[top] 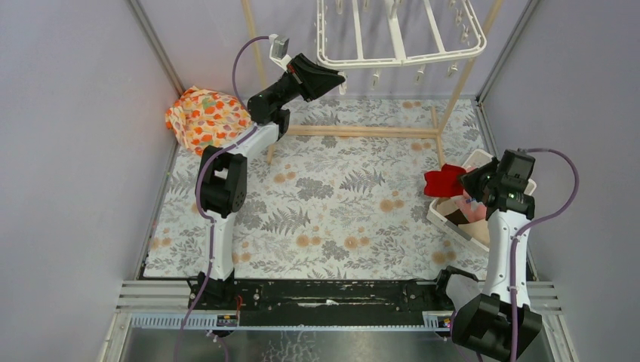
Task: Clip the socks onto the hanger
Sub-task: Place the sock in the bin.
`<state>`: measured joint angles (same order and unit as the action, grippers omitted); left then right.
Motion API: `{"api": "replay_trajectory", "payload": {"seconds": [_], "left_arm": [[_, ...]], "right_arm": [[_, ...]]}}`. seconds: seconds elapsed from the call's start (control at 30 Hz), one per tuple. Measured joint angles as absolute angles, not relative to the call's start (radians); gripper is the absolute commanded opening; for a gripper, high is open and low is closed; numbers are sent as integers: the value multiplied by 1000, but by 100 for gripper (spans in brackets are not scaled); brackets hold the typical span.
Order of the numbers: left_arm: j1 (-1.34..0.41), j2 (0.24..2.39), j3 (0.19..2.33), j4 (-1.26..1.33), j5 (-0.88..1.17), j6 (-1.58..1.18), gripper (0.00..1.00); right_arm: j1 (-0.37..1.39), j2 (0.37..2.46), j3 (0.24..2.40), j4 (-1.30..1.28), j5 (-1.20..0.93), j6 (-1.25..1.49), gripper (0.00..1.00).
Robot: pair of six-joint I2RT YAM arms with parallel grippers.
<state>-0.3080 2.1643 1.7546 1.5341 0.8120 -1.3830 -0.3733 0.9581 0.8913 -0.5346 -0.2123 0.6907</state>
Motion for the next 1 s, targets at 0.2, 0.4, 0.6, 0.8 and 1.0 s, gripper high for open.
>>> {"api": "replay_trajectory", "payload": {"seconds": [0.2,0.4,0.6,0.8,1.0], "left_arm": [[-314,2164,1755,1530,813,-1372,0],[-316,2164,1755,1528,813,-1366,0],[-325,2164,1755,1528,813,-1366,0],[-334,2164,1755,1529,813,-1367,0],[-334,2164,1755,1528,813,-1367,0]], "right_arm": [[-373,958,797,-525,-199,698,0],[-373,940,819,-552,-172,696,0],[-373,900,871,-575,-150,693,0],[-373,891,864,-584,-148,688,0],[-373,902,783,-583,-136,689,0]]}}
